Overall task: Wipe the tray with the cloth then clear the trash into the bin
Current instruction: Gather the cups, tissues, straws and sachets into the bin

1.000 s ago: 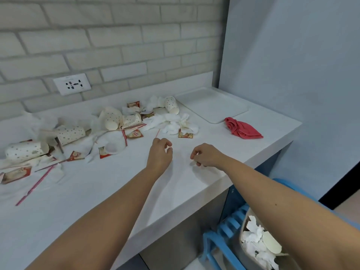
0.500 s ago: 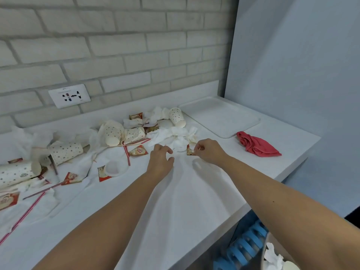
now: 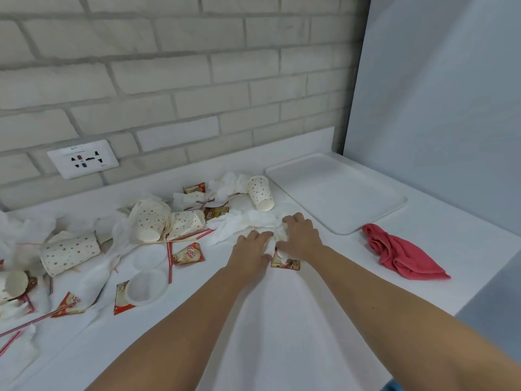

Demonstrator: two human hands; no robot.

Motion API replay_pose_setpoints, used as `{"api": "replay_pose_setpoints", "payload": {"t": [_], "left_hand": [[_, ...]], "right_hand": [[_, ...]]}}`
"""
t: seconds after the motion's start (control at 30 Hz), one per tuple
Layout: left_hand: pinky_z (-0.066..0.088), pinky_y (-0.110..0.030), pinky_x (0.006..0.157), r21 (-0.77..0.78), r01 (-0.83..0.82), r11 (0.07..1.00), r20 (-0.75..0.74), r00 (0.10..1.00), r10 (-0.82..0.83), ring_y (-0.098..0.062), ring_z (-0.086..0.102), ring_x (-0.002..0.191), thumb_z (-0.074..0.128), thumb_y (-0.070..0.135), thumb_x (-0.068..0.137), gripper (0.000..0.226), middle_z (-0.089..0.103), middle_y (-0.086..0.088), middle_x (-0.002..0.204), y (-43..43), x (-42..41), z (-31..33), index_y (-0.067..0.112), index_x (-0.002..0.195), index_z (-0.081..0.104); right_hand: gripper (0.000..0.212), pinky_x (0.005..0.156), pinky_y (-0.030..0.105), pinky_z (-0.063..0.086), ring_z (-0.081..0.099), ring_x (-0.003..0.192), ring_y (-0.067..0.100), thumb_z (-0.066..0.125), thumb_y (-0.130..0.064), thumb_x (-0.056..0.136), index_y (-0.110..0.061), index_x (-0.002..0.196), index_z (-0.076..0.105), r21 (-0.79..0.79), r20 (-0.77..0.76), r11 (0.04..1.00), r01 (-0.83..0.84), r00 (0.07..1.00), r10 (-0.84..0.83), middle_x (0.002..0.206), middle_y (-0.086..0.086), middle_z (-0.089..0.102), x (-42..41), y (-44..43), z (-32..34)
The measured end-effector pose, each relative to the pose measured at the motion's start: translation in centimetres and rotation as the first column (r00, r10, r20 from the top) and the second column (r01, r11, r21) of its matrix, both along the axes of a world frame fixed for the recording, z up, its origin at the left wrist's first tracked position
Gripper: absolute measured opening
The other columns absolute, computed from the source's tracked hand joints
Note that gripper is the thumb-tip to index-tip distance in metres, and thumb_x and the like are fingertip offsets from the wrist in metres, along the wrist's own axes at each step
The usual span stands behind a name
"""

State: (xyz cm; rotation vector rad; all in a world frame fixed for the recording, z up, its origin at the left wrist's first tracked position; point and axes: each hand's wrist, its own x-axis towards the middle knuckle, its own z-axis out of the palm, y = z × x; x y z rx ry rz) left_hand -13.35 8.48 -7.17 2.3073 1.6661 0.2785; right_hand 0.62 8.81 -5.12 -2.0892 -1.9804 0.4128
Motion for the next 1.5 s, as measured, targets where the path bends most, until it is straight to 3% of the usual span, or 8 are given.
{"api": "replay_pose_setpoints", "payload": {"t": [0.27, 0.5, 0.63, 0.83, 1.07, 1.2, 1.37, 1.5], "left_hand": [[0.038, -0.033, 0.093, 0.071, -0.076, 0.995, 0.048, 0.996, 0.072, -0.027, 0.045, 0.112, 0.053, 0.035, 0.091, 0.040, 0.052, -0.012, 0.117, 2.2, 0.3, 0.7, 0.005, 0.118, 0.056], [0.028, -0.042, 0.105, -0.028, -0.231, 0.973, 0.019, 0.973, 0.232, -0.030, 0.025, 0.134, 0.052, 0.047, 0.089, 0.048, 0.032, -0.002, 0.147, 6.0, -1.6, 2.4, 0.013, 0.122, 0.057], [0.031, -0.038, 0.098, -0.056, -0.308, 0.950, -0.024, 0.951, 0.307, -0.028, 0.034, 0.128, 0.050, 0.045, 0.090, 0.045, 0.054, -0.006, 0.128, 6.2, -1.3, 2.5, 0.015, 0.123, 0.056], [0.035, -0.034, 0.069, 0.030, -0.333, 0.942, 0.347, 0.888, 0.303, -0.031, 0.052, 0.087, 0.060, 0.031, 0.086, 0.035, 0.049, -0.004, 0.076, 5.6, -0.8, 3.2, 0.013, 0.063, 0.042], [0.023, -0.021, 0.061, 0.194, -0.288, 0.938, 0.562, 0.816, 0.134, -0.018, 0.044, 0.084, 0.067, 0.014, 0.084, 0.028, 0.047, -0.006, 0.094, 3.9, -1.5, 6.4, -0.006, 0.102, 0.059], [0.035, -0.015, 0.062, 0.181, -0.277, 0.944, 0.622, 0.775, 0.108, -0.020, 0.052, 0.084, 0.067, 0.012, 0.084, 0.025, 0.057, -0.008, 0.095, 2.4, -2.8, 7.6, 0.001, 0.106, 0.061], [0.045, -0.016, 0.077, 0.094, -0.244, 0.965, 0.675, 0.729, 0.118, -0.029, 0.062, 0.098, 0.060, 0.009, 0.089, 0.038, 0.060, -0.007, 0.119, 0.2, -4.0, 7.8, 0.012, 0.127, 0.056], [0.035, -0.027, 0.097, 0.029, -0.225, 0.974, 0.563, 0.809, 0.171, -0.026, 0.047, 0.124, 0.048, 0.014, 0.096, 0.038, 0.050, -0.008, 0.135, -2.3, -4.3, 7.0, 0.009, 0.134, 0.047]], "right_hand": [[0.053, 0.101, 0.034, 0.037, 0.039, 0.126, 0.027, 0.051, -0.014, 0.090, -0.015, 0.140, 0.035, -0.105, 0.022, 0.993, -0.060, 0.998, 0.062, 0.135, 0.005, 0.041, 1.0, 1.8, -0.8], [0.015, 0.062, 0.016, 0.034, 0.046, 0.095, 0.023, 0.049, -0.006, 0.090, -0.010, 0.075, 0.051, -0.097, -0.031, 0.995, -0.009, 1.000, 0.006, 0.096, 0.005, 0.043, 2.3, 2.7, -1.4], [0.035, 0.098, 0.035, 0.040, 0.038, 0.122, 0.029, 0.041, -0.019, 0.097, -0.002, 0.126, 0.053, -0.052, 0.003, 0.998, -0.025, 1.000, 0.025, 0.132, 0.012, 0.035, 3.0, 2.2, 0.1], [0.027, 0.084, 0.034, 0.036, 0.045, 0.098, 0.025, 0.031, -0.026, 0.098, -0.012, 0.078, 0.043, -0.119, -0.106, 0.988, -0.098, 0.991, 0.086, 0.108, 0.012, 0.045, 2.4, 1.8, 1.7], [0.045, 0.081, 0.033, 0.037, 0.035, 0.104, 0.027, 0.058, -0.038, 0.088, -0.006, 0.119, 0.051, -0.267, 0.119, 0.946, -0.182, 0.968, 0.220, 0.113, 0.009, 0.032, 0.5, -0.2, 0.6], [0.015, 0.075, 0.029, 0.036, 0.043, 0.094, 0.025, 0.061, -0.026, 0.083, -0.015, 0.084, 0.051, -0.288, 0.066, 0.946, -0.149, 0.982, 0.174, 0.101, 0.005, 0.039, -0.4, -0.4, 0.1], [0.037, 0.061, 0.021, 0.034, 0.046, 0.086, 0.019, 0.054, -0.013, 0.089, -0.023, 0.063, 0.029, -0.204, -0.069, 0.976, -0.075, 0.996, 0.062, 0.081, -0.002, 0.048, -0.7, -1.9, -0.6], [0.026, 0.070, 0.027, 0.036, 0.044, 0.087, 0.020, 0.048, -0.008, 0.091, -0.019, 0.071, 0.036, -0.164, 0.016, 0.986, -0.012, 1.000, 0.015, 0.116, 0.008, 0.058, -1.2, -4.6, -0.4]]}}
